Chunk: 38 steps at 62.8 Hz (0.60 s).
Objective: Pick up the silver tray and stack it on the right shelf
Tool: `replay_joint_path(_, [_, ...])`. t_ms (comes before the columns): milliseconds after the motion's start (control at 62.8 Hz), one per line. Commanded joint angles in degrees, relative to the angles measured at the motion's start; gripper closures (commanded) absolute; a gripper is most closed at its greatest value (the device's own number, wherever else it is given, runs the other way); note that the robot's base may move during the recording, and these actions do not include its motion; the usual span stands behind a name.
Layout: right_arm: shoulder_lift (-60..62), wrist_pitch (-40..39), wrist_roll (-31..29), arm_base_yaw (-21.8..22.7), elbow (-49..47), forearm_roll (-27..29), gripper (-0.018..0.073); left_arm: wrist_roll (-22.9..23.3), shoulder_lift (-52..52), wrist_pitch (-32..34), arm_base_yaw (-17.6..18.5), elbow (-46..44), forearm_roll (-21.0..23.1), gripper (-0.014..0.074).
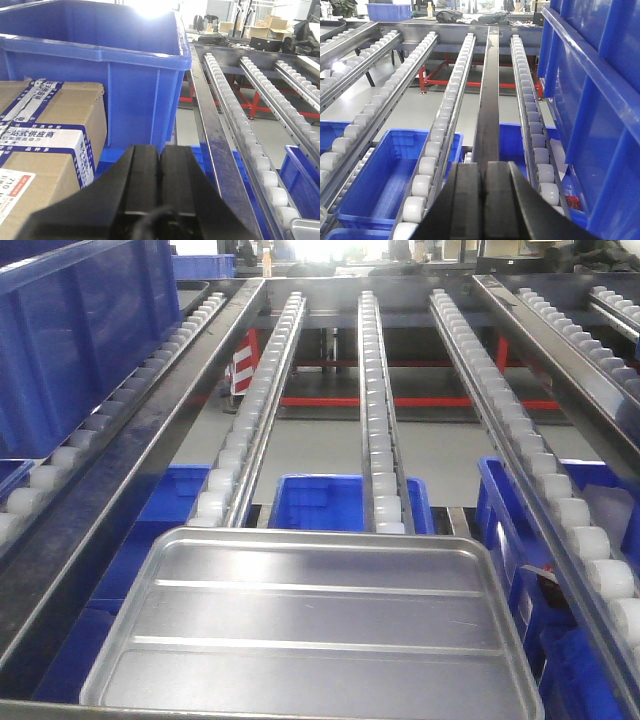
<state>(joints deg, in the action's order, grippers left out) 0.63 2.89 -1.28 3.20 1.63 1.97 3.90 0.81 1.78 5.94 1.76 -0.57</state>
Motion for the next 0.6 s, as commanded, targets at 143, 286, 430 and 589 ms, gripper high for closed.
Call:
replay_joint_path(143, [1.2,-6.0,-0.2,0.3,-1.1,0.1,0.0503,0.0,0.8,5.1,0.1,1.0,0.1,0.0688])
replay_joint_path(286, [1.2,-8.6,-0.2,0.3,-1.1,0.1,0.0503,0.4,0.8,7.2,0.1,1.0,0.1,0.0688])
replay_joint_path(430, [1.2,-11.2,-0.1,0.3,-4.4,0.1,0.0503,0.4,0.4,7.7,0.0,-3.8,-0.1,0.0688])
replay_joint_path(589, [-0.5,-5.2,0.0,0.1,-14.6,0.1,0.0503,0.4,-3.9,-4.5,0.2,-17.6,-1.3,0.0687])
